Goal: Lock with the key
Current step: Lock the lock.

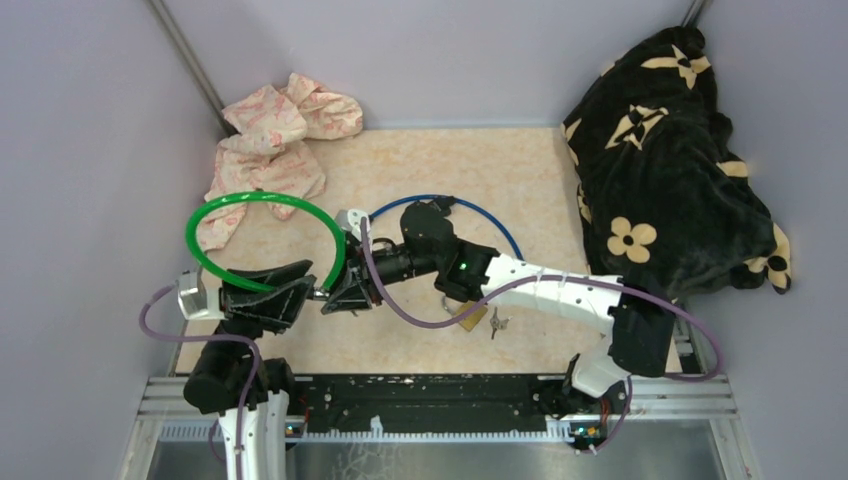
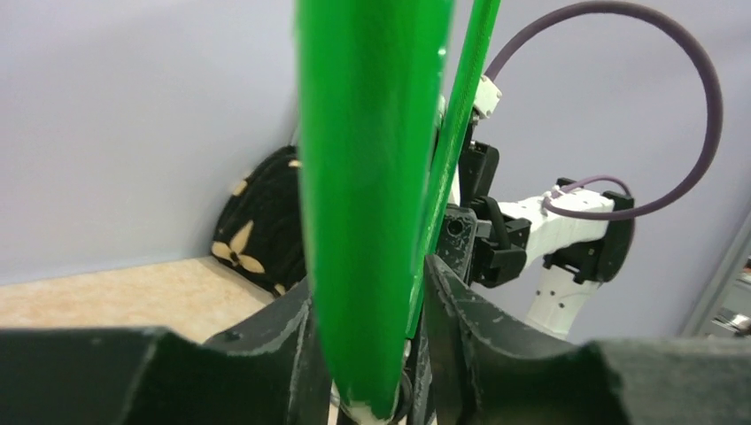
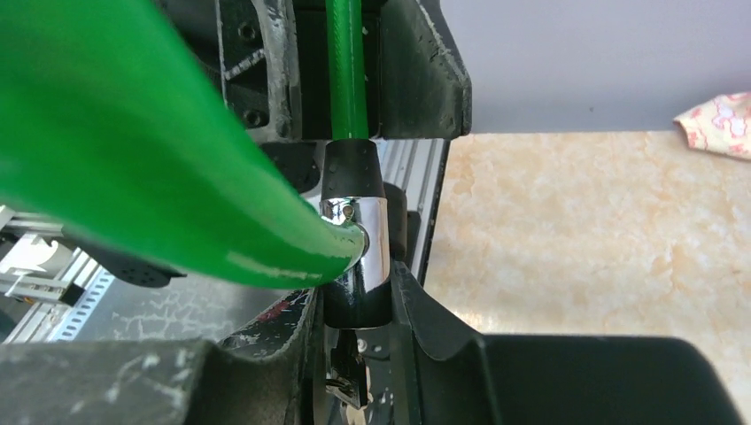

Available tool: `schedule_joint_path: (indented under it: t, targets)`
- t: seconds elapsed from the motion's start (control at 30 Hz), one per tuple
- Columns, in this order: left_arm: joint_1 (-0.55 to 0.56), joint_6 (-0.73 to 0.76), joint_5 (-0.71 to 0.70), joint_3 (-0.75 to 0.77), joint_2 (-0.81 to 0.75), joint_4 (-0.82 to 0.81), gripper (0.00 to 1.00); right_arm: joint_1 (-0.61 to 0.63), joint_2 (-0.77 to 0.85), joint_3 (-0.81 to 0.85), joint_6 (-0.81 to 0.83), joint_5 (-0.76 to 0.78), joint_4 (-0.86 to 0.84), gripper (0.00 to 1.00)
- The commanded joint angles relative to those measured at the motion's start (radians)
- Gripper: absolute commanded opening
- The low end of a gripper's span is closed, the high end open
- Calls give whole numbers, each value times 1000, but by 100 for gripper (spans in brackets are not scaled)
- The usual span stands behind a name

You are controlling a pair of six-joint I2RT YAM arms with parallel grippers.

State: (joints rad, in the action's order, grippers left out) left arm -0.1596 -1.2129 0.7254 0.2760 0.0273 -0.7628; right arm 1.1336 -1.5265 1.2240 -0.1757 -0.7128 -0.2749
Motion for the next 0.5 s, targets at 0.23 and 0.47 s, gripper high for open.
schedule_joint_path:
  t: [0.23,0.47]
  targets:
    - [3,26,167,-6,-10,23,52,-7,135,139,202,46,271,0]
    - [2,-23,175,-22,-10,-81,41,-7,116,212,234,26,352,0]
